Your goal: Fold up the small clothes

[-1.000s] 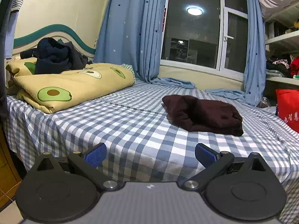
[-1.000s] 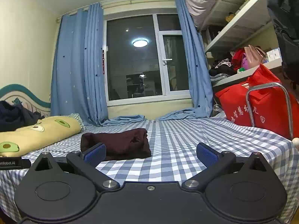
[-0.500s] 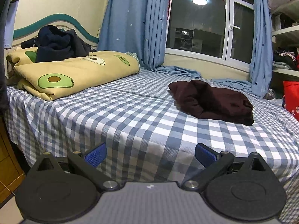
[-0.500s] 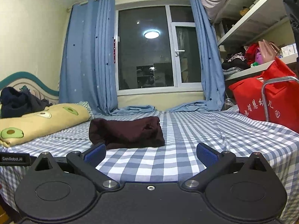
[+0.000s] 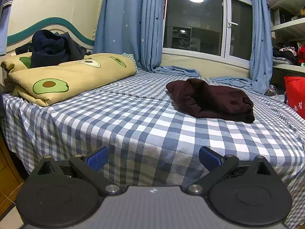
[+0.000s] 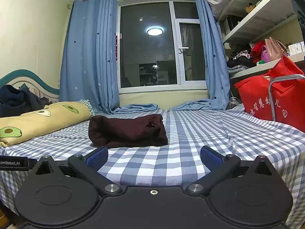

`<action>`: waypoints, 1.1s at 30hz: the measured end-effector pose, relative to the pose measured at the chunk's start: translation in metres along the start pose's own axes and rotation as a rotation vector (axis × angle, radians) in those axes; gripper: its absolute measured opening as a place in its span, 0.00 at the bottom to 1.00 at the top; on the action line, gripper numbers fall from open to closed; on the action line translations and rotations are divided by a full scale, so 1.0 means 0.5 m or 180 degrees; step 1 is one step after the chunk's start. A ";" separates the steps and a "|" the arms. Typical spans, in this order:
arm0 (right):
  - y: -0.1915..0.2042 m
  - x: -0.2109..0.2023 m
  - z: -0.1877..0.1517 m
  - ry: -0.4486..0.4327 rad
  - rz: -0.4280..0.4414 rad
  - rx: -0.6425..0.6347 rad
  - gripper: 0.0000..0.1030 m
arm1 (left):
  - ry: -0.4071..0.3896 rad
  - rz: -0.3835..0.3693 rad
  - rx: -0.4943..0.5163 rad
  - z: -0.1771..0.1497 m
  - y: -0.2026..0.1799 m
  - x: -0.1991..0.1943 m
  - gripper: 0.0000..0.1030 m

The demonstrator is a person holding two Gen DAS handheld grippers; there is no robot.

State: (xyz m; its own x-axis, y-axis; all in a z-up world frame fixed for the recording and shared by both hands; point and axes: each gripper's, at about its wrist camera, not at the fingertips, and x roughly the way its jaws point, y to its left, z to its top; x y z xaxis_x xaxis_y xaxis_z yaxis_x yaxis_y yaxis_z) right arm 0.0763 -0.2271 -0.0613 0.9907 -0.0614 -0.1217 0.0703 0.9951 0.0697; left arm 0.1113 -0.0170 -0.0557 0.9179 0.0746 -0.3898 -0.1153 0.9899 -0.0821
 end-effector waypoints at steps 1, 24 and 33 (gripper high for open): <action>-0.001 -0.001 0.000 -0.0014 -0.0002 0.0006 1.00 | -0.0015 0.0027 0.0000 0.000 -0.002 -0.001 0.99; -0.013 -0.016 0.002 -0.0078 -0.0014 0.0028 1.00 | -0.0140 0.0151 0.0003 0.003 -0.017 -0.024 0.99; -0.015 -0.018 0.005 -0.0070 0.0108 0.0067 1.00 | -0.0167 0.0145 -0.0001 0.006 -0.019 -0.028 0.99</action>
State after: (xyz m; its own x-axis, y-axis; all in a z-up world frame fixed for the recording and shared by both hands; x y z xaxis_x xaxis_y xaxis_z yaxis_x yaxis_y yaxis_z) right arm 0.0671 -0.2341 -0.0584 0.9948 -0.0296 -0.0972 0.0388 0.9948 0.0942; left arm 0.1008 -0.0269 -0.0469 0.9303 0.1257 -0.3446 -0.1575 0.9853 -0.0656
